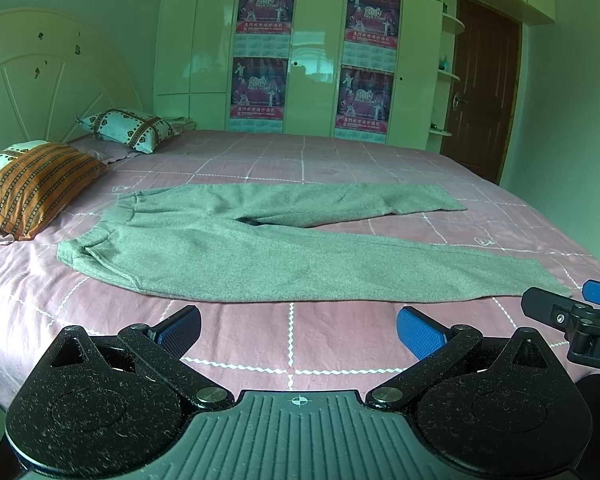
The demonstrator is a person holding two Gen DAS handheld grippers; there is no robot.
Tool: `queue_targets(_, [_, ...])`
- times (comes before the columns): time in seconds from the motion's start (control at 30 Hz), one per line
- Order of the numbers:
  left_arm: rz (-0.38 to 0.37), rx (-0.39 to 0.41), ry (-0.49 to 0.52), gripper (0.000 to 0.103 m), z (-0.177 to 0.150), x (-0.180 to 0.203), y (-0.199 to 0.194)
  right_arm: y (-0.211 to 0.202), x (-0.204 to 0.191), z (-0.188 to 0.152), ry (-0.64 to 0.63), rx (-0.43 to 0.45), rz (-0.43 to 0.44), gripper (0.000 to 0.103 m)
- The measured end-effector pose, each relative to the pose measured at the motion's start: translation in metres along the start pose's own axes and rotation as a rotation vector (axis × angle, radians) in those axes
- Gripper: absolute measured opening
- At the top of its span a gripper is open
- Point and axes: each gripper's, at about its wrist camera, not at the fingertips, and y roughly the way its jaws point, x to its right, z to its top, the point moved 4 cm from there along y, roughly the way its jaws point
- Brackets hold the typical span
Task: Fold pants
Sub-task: 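Lower both open grippers toward the waistband and leg of the grey sweatpants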
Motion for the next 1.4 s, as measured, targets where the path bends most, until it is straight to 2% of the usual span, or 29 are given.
queue_targets(0.7, [0.010,-0.002,0.001,0.103,0.001,-0.004,0.001,0.001,0.001,-0.006,0.004,0.003,0.007,0.097])
queue_targets(0.8, [0.046,0.009,-0.009,0.103,0.011,-0.021,0.006,0.003,0.002,-0.001,0.000,0.041,0.025,0.097])
queue_targets(0.83, [0.066,0.012,-0.016,0.103,0.016,-0.028,0.009,0.019,-0.004,-0.001,-0.006,0.054,0.035,0.097])
queue_targets(0.93, [0.085,0.017,-0.038,0.103,0.033,-0.058,0.023,0.035,0.002,0.016,0.003,0.073,0.061,0.097])
queue_targets(1.03, [0.135,-0.004,-0.015,0.103,0.045,-0.082,0.044,0.057,0.007,0.034,0.004,0.052,0.056,0.097])
queue_targets(1.23, [0.115,-0.061,-0.019,0.103,0.064,-0.117,0.090,0.092,0.019,0.057,0.033,0.027,0.080,0.097])
queue_targets(1.4, [0.110,-0.119,-0.027,0.103,0.073,-0.145,0.133,0.131,0.009,0.069,-0.019,-0.018,0.093,0.097])
